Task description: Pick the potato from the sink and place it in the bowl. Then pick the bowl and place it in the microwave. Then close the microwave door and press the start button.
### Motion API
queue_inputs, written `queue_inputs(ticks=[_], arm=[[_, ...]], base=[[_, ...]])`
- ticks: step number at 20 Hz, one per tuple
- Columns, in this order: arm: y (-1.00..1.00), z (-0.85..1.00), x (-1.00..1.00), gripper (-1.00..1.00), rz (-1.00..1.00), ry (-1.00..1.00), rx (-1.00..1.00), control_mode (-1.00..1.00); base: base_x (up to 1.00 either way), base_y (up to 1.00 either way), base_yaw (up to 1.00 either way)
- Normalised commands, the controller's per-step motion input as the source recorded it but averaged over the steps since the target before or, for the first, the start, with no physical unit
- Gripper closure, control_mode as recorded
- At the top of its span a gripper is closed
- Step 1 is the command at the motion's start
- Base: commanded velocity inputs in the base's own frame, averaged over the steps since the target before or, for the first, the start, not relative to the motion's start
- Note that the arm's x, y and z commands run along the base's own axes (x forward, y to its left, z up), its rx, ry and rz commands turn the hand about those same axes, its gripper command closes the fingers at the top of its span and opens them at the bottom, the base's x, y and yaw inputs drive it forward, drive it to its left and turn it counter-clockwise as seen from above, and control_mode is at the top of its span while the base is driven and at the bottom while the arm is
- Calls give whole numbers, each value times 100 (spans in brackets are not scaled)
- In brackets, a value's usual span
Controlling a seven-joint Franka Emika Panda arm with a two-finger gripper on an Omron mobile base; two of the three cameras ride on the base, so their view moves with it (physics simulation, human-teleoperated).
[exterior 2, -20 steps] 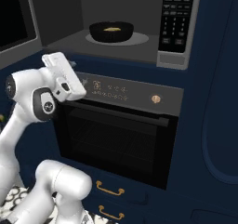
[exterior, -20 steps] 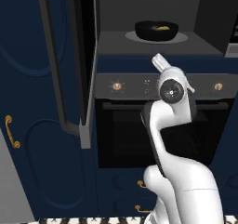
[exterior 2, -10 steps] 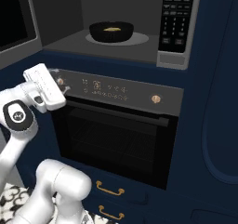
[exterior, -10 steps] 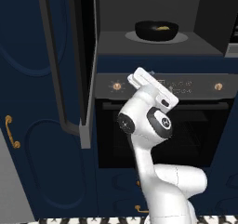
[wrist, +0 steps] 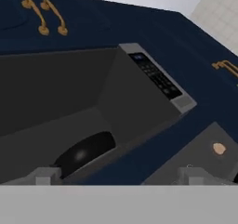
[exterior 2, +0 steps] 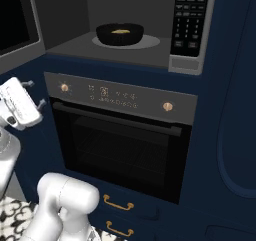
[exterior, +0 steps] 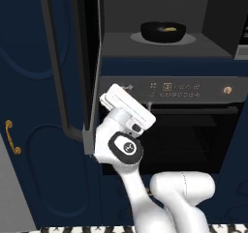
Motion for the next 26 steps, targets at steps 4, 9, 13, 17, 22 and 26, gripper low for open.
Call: queue_inputs(ticks=[4,9,13,17,22,26], arm=[[100,-18,-9,-100,-9,-19,0,-100],[96,-3,-21,-100,-10,-21,0,-100],[64,27,-35,-100,-11,-22,0,-100],[31,46,-26,-100,-18,-19,0,-100],[3,36,-10,-100,-23,-22,0,-100],[-22,26,-14,-100,-21,-31,0,-100]], base=[[0,0,0],[0,0,0],[0,0,0],[0,0,0],[0,0,0],[0,0,0]])
